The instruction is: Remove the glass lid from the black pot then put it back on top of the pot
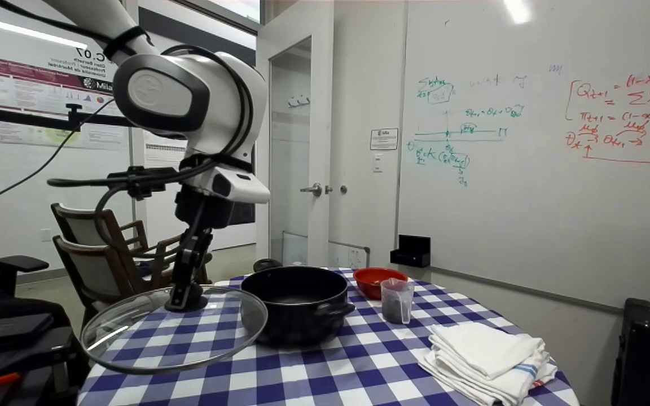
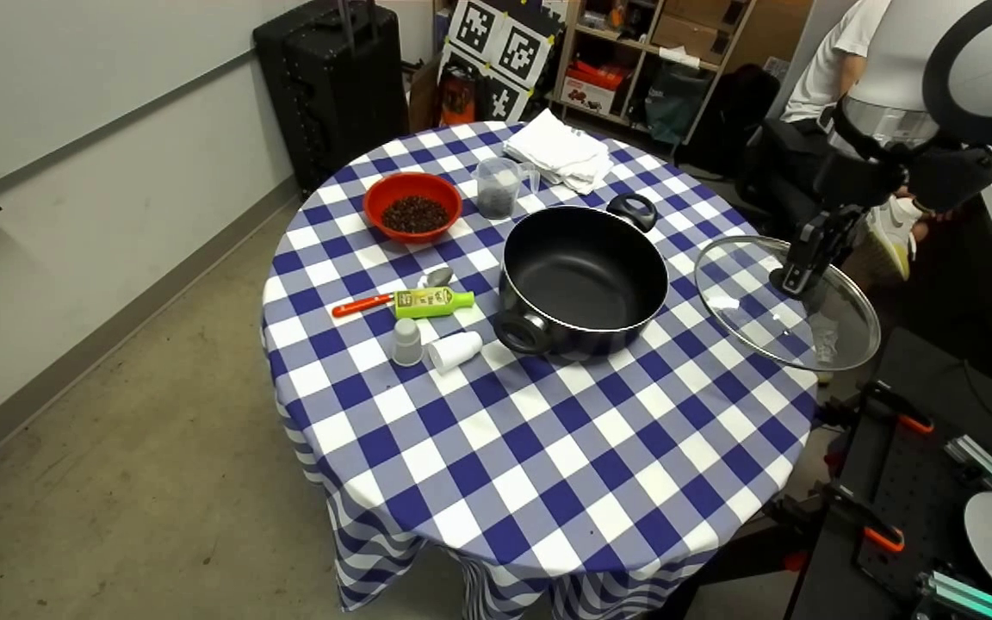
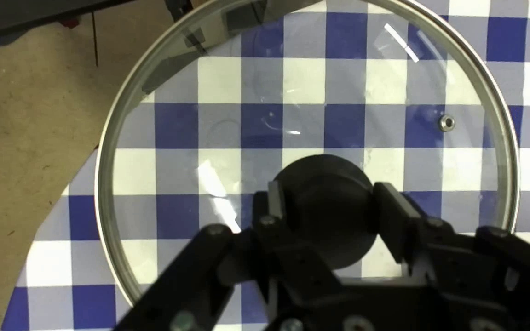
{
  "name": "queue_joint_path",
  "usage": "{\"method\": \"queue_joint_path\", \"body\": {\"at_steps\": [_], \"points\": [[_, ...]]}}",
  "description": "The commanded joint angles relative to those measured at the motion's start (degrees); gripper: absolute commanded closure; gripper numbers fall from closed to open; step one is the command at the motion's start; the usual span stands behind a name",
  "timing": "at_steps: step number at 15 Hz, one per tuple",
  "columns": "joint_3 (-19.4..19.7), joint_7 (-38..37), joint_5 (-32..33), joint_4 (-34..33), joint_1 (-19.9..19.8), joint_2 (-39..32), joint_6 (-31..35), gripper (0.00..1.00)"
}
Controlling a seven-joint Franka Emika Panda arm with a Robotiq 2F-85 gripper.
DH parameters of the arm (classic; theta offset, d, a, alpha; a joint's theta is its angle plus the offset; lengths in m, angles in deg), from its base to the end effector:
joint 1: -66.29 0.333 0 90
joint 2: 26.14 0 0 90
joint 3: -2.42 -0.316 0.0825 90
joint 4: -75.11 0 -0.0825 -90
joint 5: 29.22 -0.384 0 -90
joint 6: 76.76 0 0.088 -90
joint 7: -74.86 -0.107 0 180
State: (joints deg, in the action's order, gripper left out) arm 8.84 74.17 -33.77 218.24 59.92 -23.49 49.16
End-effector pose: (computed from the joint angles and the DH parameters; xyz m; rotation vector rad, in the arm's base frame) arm 0.4241 -0.0931 0.2830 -2.9974 0.4367 0.3752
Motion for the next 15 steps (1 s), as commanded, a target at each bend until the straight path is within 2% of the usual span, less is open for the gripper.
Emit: {"method": "queue_joint_path", "body": {"at_steps": [1, 9, 15], "points": [[1.0, -1.3, -3.3, -0.4, -0.9, -2.8, 2.7, 0.75], [1.5, -1.0, -8.3, -5.0, -2.8, -11.6, 7.0, 0.75], [1.3, -0.6, -11.9, -8.1, -4.4, -17.8, 7.9, 0.75]]}}
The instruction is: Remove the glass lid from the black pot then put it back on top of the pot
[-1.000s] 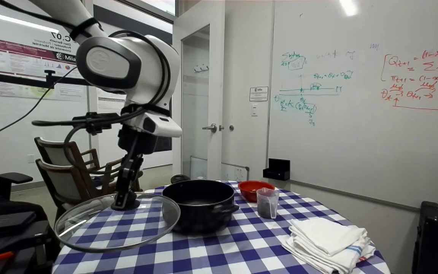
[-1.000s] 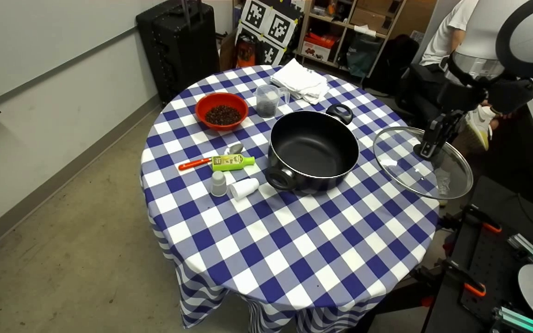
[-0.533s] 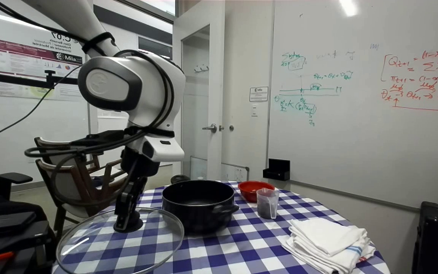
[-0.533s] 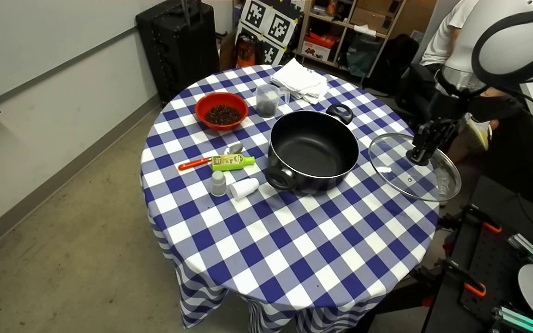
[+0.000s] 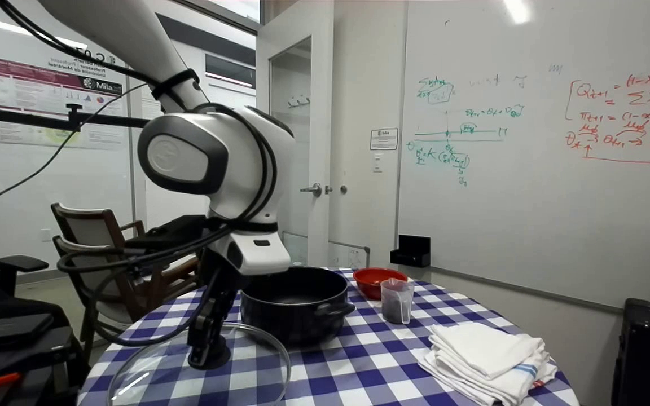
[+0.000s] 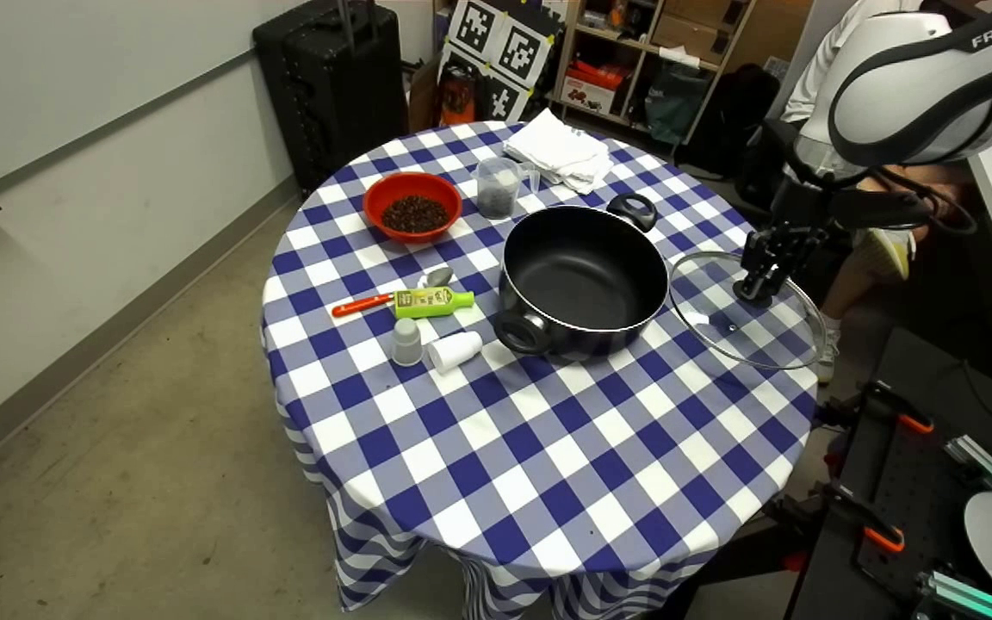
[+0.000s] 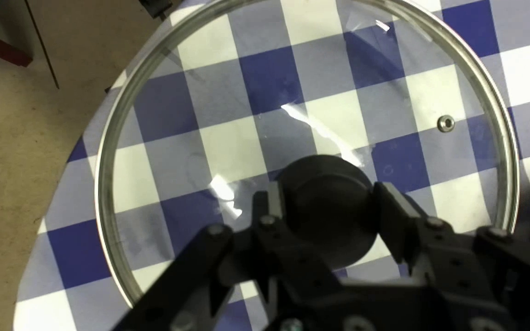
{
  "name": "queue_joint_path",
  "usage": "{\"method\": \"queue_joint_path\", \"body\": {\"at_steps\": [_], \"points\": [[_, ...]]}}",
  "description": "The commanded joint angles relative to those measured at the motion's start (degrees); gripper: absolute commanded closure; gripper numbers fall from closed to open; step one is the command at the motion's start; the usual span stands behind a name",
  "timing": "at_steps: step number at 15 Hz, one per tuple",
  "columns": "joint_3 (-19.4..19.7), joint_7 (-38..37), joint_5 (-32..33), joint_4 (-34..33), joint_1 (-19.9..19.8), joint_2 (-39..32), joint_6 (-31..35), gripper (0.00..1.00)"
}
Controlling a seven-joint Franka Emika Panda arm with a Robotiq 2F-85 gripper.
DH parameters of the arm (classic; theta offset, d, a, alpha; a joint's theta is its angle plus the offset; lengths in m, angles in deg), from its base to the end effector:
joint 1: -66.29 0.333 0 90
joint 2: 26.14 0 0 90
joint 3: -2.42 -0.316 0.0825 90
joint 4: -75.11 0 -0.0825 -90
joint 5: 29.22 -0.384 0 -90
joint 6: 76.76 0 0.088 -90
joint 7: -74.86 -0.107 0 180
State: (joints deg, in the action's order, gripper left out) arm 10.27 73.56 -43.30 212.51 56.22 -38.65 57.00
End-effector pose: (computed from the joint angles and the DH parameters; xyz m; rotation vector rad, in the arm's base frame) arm 0.4462 -0.1424 0.2066 -2.8529 0.7765 0.3793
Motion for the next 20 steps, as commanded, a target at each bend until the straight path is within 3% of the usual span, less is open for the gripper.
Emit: {"method": "queue_joint_path", "body": {"at_steps": [1, 13, 14, 15, 18, 20], "points": [[-0.2, 0.0, -2.8, -2.8, -0.9, -3.5, 0.1, 0.75], [-1.1, 0.5, -5.2, -6.1, -2.4, -9.4, -0.6, 0.72], [-1.2, 0.7, -5.2, -6.1, -2.4, -9.4, -0.7, 0.25], [-1.2, 0.7, -5.2, -6.1, -2.4, -9.4, -0.8, 0.23], [-1.5, 0.9, -5.4, -6.0, -2.4, -9.4, -0.9, 0.03], [-1.7, 1.0, -5.4, -5.9, -2.3, -9.3, -0.9, 0.0]]}}
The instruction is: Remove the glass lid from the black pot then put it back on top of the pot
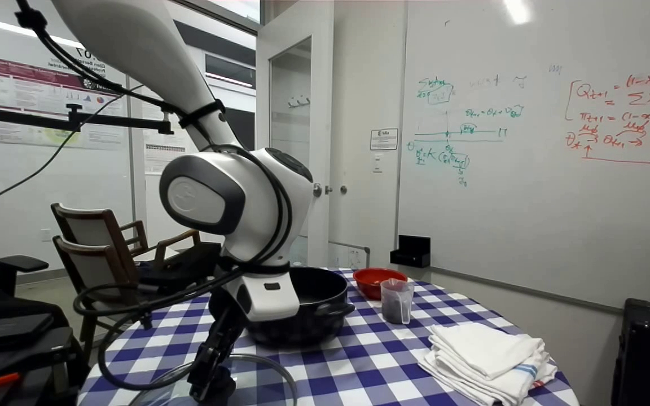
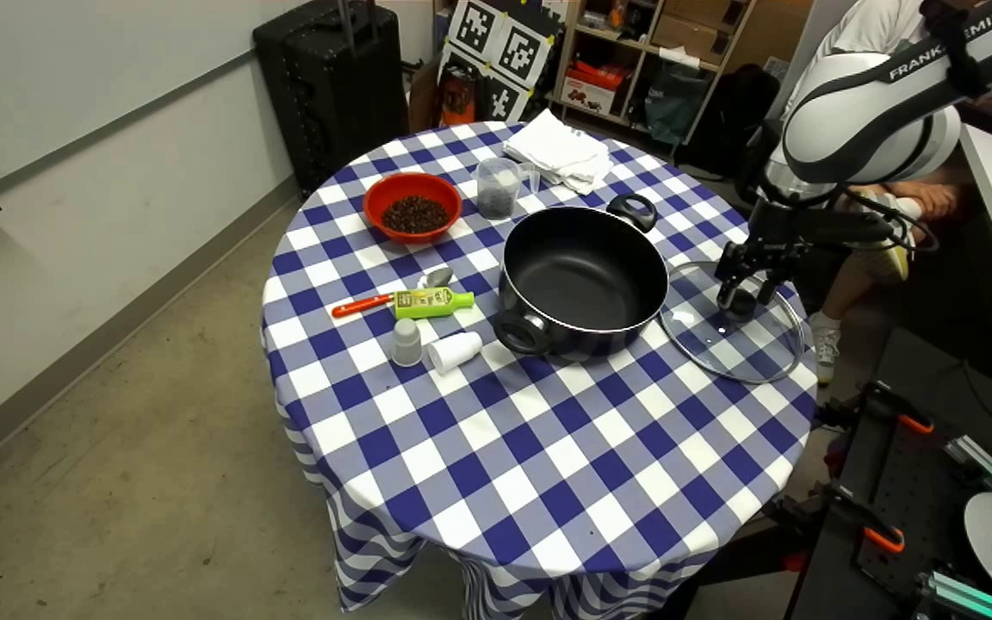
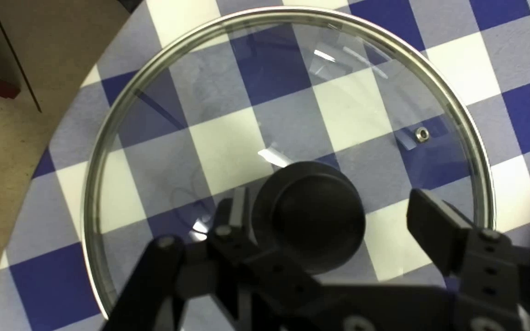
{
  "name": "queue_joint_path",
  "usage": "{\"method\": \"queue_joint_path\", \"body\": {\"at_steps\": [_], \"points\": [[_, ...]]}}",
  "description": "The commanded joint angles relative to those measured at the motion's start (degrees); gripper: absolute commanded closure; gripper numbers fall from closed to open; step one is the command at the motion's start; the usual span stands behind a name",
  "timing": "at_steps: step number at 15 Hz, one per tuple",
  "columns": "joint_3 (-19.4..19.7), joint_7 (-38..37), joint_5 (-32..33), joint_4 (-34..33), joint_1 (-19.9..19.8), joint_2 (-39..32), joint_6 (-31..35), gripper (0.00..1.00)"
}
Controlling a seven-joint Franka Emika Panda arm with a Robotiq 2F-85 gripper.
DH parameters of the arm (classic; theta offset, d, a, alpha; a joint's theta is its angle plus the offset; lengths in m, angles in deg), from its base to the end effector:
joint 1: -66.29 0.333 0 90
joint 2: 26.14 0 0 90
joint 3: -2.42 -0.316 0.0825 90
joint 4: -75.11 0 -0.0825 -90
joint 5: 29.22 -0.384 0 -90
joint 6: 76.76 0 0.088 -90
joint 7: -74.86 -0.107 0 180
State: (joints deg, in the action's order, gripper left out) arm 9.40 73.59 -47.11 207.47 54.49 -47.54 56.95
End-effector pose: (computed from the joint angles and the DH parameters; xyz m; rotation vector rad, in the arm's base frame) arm 0.4578 -0.1542 0.1600 -2.7835 0.8683 0.4615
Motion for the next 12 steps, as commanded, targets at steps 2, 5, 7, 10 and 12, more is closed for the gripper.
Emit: {"method": "queue_joint_path", "body": {"at_steps": [2, 5, 7, 10, 12], "points": [[-1.0, 1.1, -1.5, -0.8, -0.5, -0.4, -1.0, 0.0], [-1.3, 1.6, -1.1, -1.2, -0.5, -0.7, -2.2, 0.0], [-1.4, 2.0, -1.0, -1.4, -0.6, -0.8, -2.9, 0.06], [-1.1, 1.7, -0.7, -1.6, -0.5, -0.8, -3.8, 0.32], [-1.0, 1.6, -0.5, -1.8, -0.5, -0.7, -4.2, 0.44]]}}
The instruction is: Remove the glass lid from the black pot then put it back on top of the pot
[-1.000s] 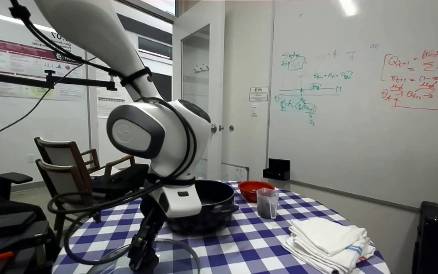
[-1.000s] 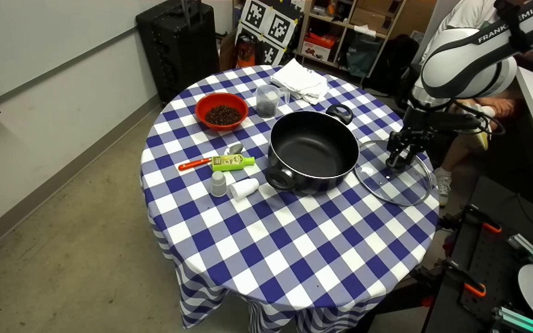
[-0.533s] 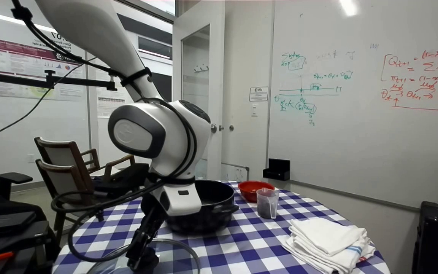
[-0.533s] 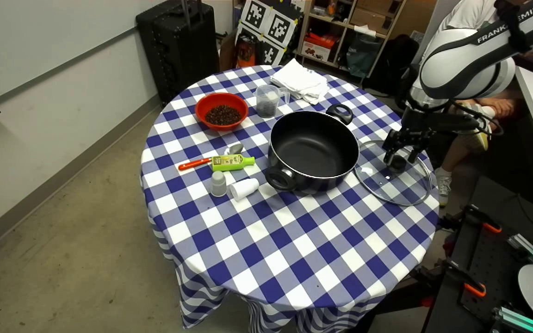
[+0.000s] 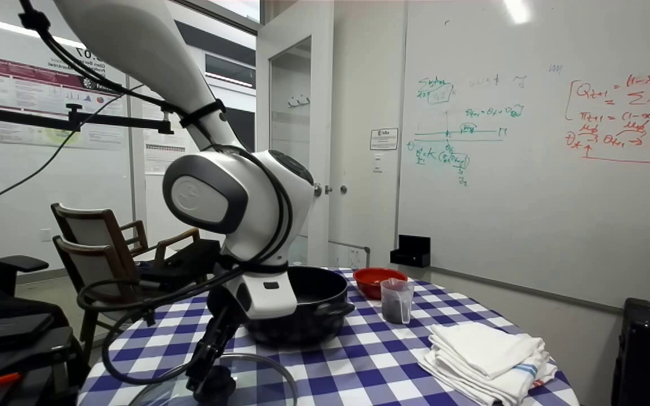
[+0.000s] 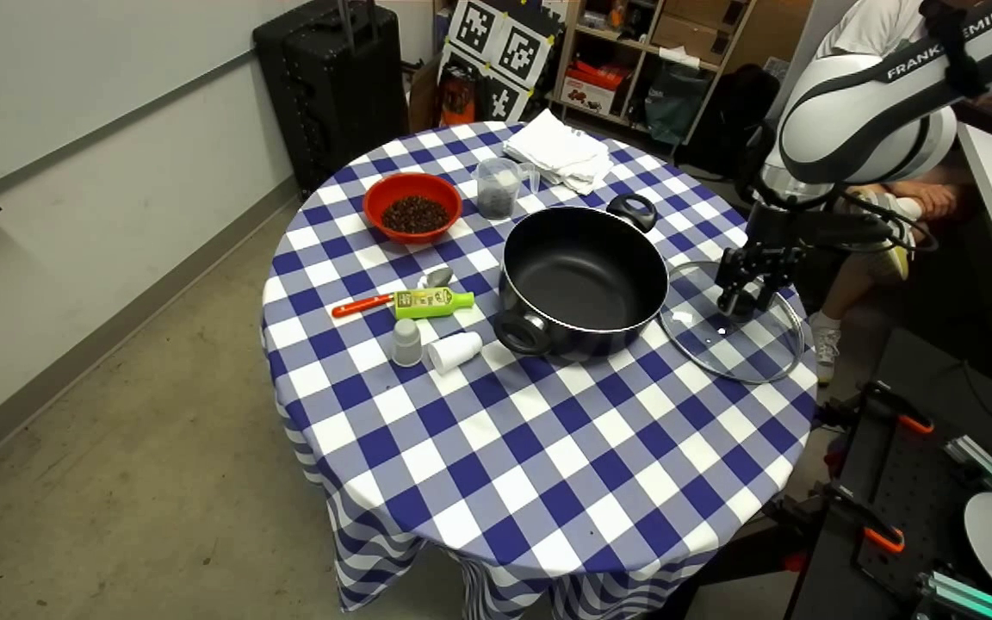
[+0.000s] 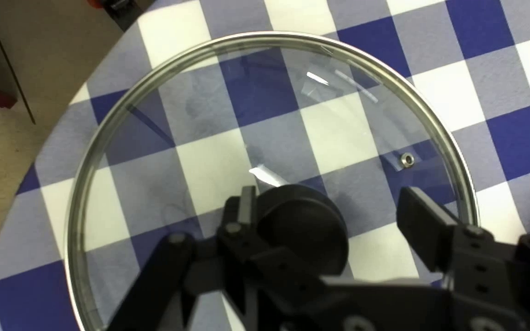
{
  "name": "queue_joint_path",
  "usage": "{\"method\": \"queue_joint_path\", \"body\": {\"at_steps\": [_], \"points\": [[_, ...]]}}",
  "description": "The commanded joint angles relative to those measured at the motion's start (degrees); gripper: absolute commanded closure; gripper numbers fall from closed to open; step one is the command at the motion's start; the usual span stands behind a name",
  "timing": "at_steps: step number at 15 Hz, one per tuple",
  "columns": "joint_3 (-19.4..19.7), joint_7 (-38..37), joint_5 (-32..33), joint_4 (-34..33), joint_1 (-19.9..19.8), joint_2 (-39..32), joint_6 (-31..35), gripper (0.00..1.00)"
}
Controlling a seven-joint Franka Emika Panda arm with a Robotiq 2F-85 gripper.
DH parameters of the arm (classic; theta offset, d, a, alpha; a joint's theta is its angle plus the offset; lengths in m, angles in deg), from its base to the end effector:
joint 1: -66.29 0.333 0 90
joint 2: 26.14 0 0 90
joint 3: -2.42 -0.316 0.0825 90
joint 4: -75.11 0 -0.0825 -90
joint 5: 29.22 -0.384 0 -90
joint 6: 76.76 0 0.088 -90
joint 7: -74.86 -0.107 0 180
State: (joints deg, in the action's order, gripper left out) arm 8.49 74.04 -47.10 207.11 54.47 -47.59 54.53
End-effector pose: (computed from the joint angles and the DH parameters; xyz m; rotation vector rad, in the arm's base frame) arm 0.4581 -0.1441 0.1593 -2.7712 0.8247 0.5122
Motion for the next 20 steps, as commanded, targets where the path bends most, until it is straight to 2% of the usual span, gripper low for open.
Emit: {"method": "queue_joint_path", "body": {"at_steps": [1, 5, 6, 8, 10, 11, 12, 13, 20], "points": [[0.0, 1.1, -0.5, -1.4, -0.5, -0.7, -1.8, 0.54], [0.0, 1.1, -0.6, -1.5, -0.7, -0.7, -2.8, 0.83], [0.0, 1.1, -0.6, -1.6, -0.7, -0.7, -3.0, 0.84], [0.1, 1.1, -0.5, -1.5, -0.7, -0.7, -3.5, 0.95], [0.0, 1.1, -0.6, -1.6, -0.6, -0.8, -3.6, 1.0], [0.0, 1.1, -0.6, -1.6, -0.6, -0.9, -3.8, 0.71], [0.1, 1.2, -0.3, -1.7, -0.6, -0.8, -4.1, 0.74], [0.0, 1.4, -0.1, -1.7, -0.6, -0.6, -4.3, 0.71], [0.6, 0.4, 1.1, -2.8, -0.1, 0.1, -2.5, 0.22]]}}
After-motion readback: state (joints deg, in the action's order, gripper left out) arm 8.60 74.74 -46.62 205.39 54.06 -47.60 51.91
